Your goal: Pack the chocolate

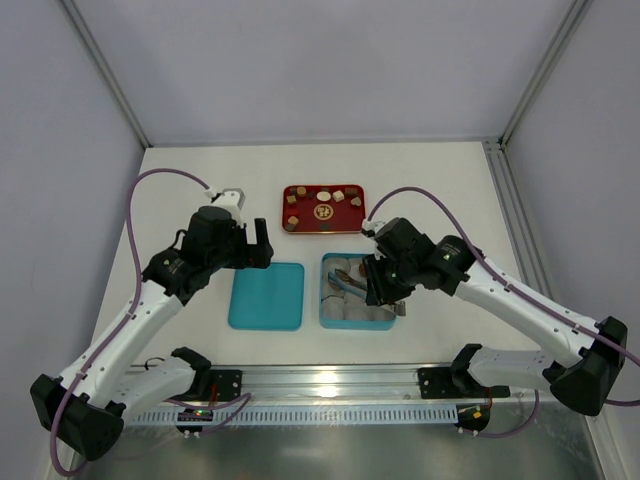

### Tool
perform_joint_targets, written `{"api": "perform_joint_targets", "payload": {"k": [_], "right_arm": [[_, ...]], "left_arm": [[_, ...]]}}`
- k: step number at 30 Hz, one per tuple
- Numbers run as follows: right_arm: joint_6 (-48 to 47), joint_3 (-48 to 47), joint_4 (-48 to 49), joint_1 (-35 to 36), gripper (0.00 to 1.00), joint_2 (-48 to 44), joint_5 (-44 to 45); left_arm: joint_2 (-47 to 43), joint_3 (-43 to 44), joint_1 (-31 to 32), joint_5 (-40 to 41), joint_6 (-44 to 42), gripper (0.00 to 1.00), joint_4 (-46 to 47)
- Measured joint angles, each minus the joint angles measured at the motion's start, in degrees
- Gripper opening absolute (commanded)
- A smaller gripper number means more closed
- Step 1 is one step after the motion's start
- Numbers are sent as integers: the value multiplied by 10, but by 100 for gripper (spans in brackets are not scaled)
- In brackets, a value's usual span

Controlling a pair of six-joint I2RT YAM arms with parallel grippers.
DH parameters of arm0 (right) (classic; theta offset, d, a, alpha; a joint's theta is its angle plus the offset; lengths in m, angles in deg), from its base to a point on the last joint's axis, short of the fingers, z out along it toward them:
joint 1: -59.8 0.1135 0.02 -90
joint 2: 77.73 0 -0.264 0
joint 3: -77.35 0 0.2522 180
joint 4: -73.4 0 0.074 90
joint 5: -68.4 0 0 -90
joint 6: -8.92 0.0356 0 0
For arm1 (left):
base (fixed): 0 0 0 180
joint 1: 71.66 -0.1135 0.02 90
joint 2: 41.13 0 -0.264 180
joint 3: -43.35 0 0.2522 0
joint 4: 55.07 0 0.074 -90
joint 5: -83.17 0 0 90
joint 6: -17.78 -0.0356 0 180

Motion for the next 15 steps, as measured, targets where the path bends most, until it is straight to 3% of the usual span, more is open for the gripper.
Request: {"api": "perform_joint_targets", "payload": {"k": [15], "right_arm": [[0,2,3,3,41,2,9]], "left_arm": [[1,0,0,0,0,100,0]]}}
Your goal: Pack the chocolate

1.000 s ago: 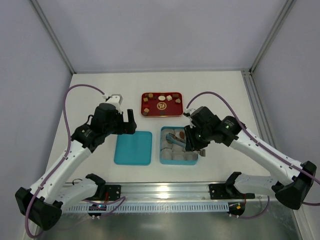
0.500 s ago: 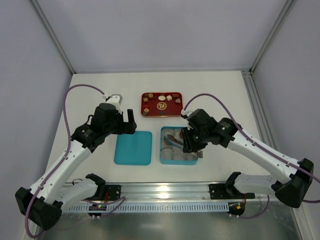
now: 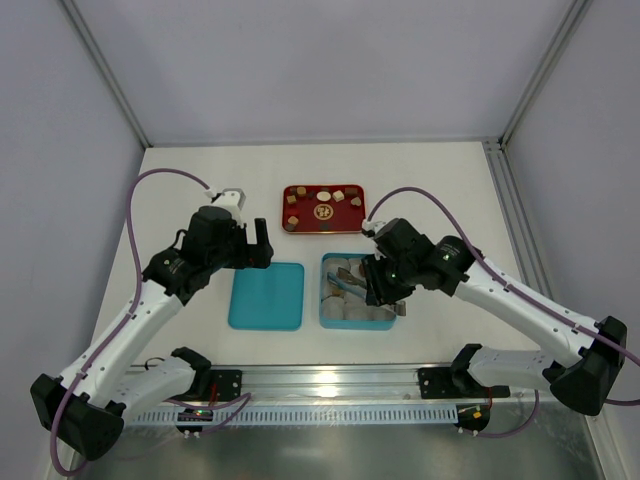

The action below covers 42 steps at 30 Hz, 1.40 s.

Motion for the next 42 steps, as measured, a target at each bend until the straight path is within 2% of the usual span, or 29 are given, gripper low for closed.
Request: {"api": "perform_joint_targets", "payload": {"k": [5,9,14,20,24,29,34,42], "right_arm": [[-5,-9,-22,0,41,0,13],[-19,-52,-54,-8,42,0,28],[-53,-140,-58,-66,42,30,42],[-93,-232,-19,-152,42,152,54],[-113,-311,-8,-161,46,264,57],[-133,-418,4,-162,47,383,61],[-143,-476,6,-162,47,457,61],[-153,-510,4,-162,47,508,60]], "left_arm": [[0,0,0,0,0,100,0],[0,0,0,0,0,100,0],[0,0,0,0,0,100,0],[0,0,0,0,0,100,0],[0,0,0,0,0,100,0],[0,0,0,0,0,100,0],[0,0,0,0,0,100,0],[0,0,0,0,0,100,0]]}}
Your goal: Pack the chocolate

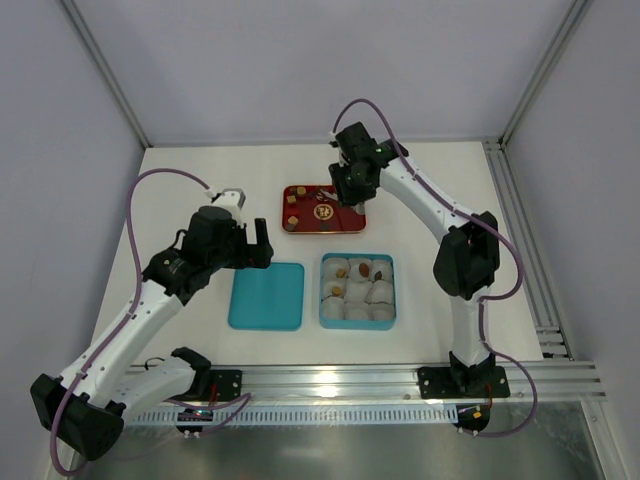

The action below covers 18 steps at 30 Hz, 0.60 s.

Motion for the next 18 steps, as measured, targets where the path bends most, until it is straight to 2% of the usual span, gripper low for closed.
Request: {"api": "perform_joint_targets", "payload": {"k": [6,9,18], "right_arm": [[0,-1,1,0,45,9,-2],[0,-1,2,0,41,16,-4],[0,-1,7,0,40,31,-19]], "left_arm": [[0,0,0,0,0,100,0],[0,0,0,0,0,100,0],[0,0,0,0,0,100,0]]}}
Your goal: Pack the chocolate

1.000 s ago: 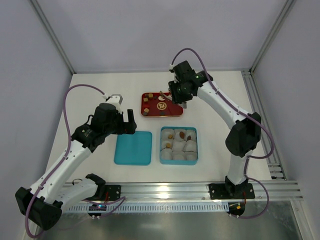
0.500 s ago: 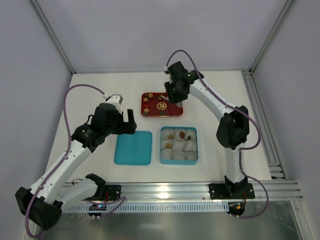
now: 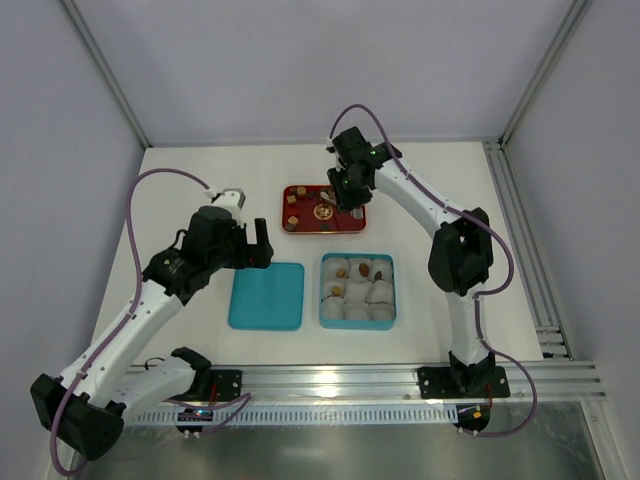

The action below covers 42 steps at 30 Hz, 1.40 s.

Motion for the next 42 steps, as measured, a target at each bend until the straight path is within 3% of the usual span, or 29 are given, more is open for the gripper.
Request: {"api": "perform_joint_targets", "payload": {"k": [14,21,34,42], "right_arm": [[6,6,8,0,25,2,-15],[13,32,12,0,24,-9,-16],[24,114,19,0,24,-147,-13],[31,225,16,0,24,-283,-15]], "left_arm": [[0,0,0,0,0,100,0],[0,0,0,0,0,100,0],[0,0,0,0,0,100,0],[0,0,0,0,0,100,0]]}}
